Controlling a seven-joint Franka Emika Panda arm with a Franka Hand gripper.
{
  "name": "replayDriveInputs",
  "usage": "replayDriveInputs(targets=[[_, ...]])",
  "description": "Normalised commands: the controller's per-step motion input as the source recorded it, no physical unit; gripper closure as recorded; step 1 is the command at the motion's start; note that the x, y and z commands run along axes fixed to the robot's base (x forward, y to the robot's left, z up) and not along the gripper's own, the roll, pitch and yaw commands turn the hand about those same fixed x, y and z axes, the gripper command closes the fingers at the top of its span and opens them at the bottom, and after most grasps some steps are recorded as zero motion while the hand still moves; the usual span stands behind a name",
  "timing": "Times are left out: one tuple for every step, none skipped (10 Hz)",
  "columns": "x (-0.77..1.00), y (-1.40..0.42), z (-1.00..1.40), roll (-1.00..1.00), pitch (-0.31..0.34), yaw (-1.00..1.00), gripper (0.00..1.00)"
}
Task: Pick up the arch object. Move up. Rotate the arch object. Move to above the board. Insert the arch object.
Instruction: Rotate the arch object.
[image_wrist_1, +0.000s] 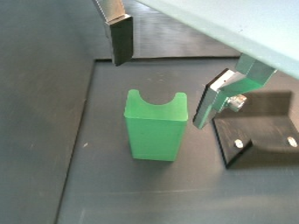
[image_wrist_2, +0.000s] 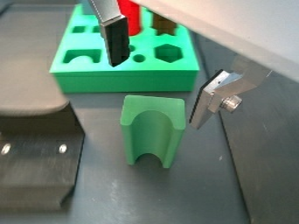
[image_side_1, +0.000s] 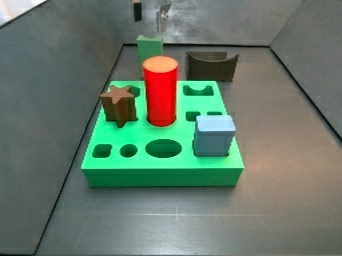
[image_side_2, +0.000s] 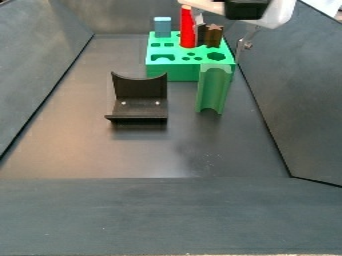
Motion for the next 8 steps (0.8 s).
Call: replayDriveInputs(targets=[[0.03, 0.01, -0.03, 0.0, 0.006, 1.0, 0.0], [0.03, 0.01, -0.03, 0.0, 0.007, 1.0, 0.0], [0.03, 0.01, -0.03, 0.0, 0.008, 1.0, 0.0], [0.03, 0.0, -0.03, 0.0, 0.008, 1.0, 0.0], [0.03, 0.0, -0.03, 0.0, 0.009, 1.0, 0.0], [0.03, 0.0, -0.03, 0.01, 0.011, 1.0, 0.0], [0.03, 0.0, -0.03, 0.01, 0.013, 1.0, 0.0], [0.03, 0.0, -0.03, 0.01, 0.015, 1.0, 0.0]])
